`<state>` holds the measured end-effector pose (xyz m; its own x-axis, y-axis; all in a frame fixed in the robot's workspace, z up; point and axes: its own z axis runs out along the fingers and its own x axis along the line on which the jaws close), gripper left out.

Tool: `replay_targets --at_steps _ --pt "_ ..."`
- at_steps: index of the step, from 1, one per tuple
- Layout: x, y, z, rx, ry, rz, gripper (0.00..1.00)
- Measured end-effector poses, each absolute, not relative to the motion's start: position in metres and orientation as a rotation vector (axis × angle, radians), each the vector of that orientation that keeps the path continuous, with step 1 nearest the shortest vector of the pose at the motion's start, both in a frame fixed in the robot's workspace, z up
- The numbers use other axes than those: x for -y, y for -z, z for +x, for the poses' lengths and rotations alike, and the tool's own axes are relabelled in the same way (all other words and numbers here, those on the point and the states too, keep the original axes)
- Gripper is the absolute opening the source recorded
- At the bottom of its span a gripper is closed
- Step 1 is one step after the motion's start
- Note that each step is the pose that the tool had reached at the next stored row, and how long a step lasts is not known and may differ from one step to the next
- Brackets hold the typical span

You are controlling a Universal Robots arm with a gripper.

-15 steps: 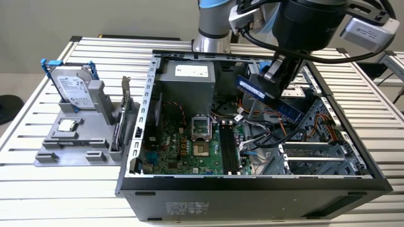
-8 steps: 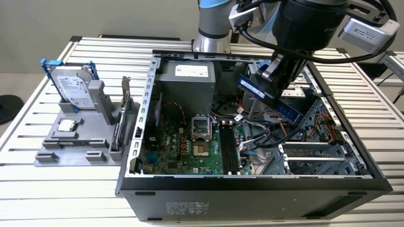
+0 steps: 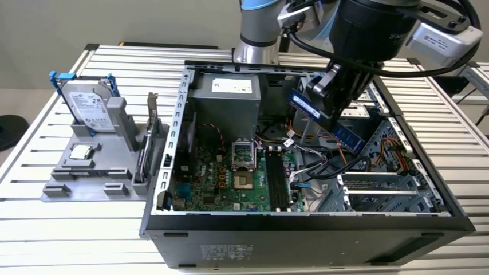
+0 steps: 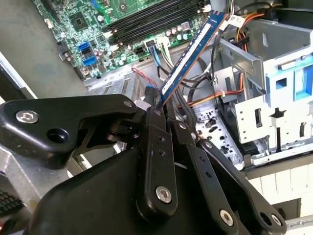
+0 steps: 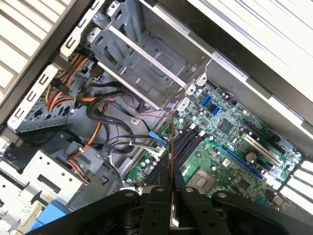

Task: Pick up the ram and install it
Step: 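Insert the ram into the slot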

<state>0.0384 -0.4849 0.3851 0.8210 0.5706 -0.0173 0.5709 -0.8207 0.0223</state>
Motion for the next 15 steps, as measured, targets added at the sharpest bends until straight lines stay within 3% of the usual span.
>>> replay_targets --at_steps 15 --pt "0.4849 -0.3851 0.0384 -0.732 0.018 3.029 0.00"
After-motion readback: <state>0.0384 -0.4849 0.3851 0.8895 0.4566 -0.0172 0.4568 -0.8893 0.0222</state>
